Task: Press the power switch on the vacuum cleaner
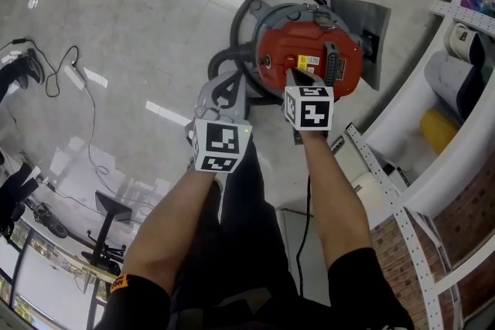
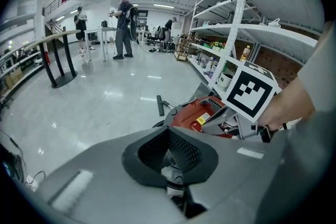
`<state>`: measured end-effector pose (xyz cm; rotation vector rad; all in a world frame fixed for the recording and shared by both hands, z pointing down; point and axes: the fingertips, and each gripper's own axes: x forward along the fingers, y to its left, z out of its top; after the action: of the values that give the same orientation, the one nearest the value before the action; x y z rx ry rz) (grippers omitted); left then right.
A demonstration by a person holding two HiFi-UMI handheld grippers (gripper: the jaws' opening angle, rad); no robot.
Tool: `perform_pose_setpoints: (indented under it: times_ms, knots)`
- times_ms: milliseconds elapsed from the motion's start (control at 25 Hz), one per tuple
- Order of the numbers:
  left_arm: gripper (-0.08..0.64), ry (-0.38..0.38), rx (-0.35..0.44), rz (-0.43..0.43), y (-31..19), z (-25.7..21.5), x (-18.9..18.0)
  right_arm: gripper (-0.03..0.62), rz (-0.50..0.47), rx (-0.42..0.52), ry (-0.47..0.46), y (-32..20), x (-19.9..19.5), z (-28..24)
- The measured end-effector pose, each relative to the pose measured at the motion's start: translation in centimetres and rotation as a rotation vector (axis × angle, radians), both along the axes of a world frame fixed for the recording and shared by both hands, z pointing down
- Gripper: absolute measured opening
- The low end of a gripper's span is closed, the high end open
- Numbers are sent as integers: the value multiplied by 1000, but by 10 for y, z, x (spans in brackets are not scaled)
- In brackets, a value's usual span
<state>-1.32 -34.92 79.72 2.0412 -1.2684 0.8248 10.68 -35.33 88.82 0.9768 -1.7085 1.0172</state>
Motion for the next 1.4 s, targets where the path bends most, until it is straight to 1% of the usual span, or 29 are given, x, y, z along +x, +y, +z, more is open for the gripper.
perform_pose_setpoints:
  times_ms: [320,520,800,1080,1280,1400]
  knots:
    - [15,20,16,-7,-2,-5,0,-8,-11,-43,25,6,2,11]
    - [15,35,24,-19,0,-9,-1,-8,7,-36,32,6,3,10]
    - [15,60,28,-40,-2,-13,0,-8,68,12,-1,7,3,-13]
    - [15,76,35,-46,-4,-25,1,-7,110,66,-11,10,3,-38]
    - [15,74,44,-47,-4,-40,-2,-6,154,110,-31,7,1,-63]
    - [15,90,54,-53,-2,-57,-1,-7,170,131,-35,8,2,-81]
